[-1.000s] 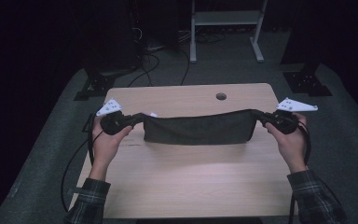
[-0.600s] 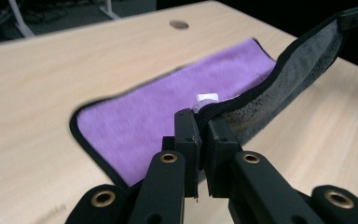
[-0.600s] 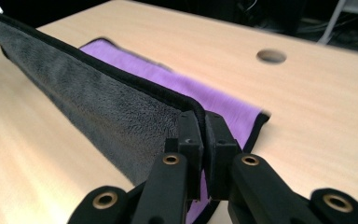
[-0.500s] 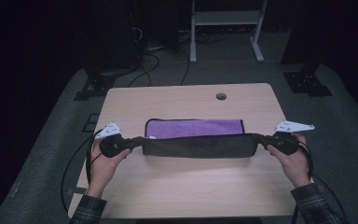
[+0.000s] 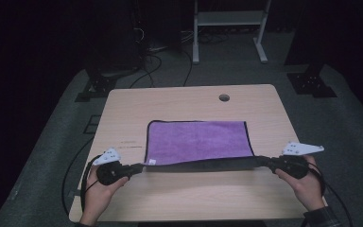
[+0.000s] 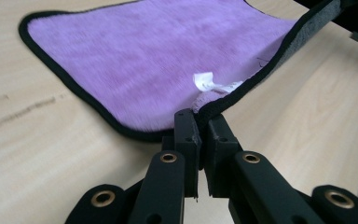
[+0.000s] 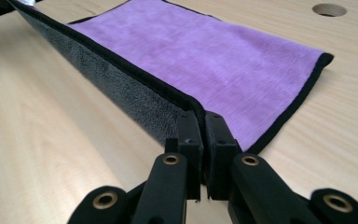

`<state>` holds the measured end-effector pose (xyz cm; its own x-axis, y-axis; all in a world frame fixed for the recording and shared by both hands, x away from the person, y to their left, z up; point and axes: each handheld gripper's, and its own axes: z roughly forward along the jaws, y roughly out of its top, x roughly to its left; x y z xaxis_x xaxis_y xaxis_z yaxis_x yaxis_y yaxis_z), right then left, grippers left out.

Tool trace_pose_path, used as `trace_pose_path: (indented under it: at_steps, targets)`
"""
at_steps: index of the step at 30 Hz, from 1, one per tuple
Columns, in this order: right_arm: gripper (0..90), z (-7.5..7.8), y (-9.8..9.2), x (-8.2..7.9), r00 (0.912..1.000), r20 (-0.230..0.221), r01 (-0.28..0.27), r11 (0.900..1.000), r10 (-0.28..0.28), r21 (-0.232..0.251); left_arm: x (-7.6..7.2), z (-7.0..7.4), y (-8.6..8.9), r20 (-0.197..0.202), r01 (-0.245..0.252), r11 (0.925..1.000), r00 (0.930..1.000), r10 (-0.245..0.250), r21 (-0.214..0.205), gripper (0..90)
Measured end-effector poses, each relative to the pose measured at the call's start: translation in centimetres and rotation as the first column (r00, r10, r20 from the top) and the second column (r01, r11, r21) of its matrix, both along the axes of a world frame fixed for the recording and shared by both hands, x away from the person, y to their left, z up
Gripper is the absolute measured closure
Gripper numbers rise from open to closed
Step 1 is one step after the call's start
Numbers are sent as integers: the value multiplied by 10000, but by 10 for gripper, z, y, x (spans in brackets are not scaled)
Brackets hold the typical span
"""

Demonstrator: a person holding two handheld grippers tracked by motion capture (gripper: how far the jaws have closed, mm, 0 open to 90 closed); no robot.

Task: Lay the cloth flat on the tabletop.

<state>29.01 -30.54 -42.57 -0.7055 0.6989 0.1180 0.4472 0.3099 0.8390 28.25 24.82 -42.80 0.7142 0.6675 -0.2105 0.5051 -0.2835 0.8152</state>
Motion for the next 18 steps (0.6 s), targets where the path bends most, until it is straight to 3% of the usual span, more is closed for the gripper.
trace_pose_path:
  at_steps: [10,15,18]
  targets:
    - [861,-2,2,-29,9986,-156,-506,9986,503,-165,-28,-6,6,-325,10,10000,9995,-10,-9,849]
    - [859,-12,1,-36,9948,-758,-713,9968,684,-365,-37,-17,4,-889,204,9996,9959,-184,215,846]
    - [858,-22,2,-37,9898,-1187,-880,9937,794,-698,-37,-26,1,-1335,391,9974,9906,-307,606,834]
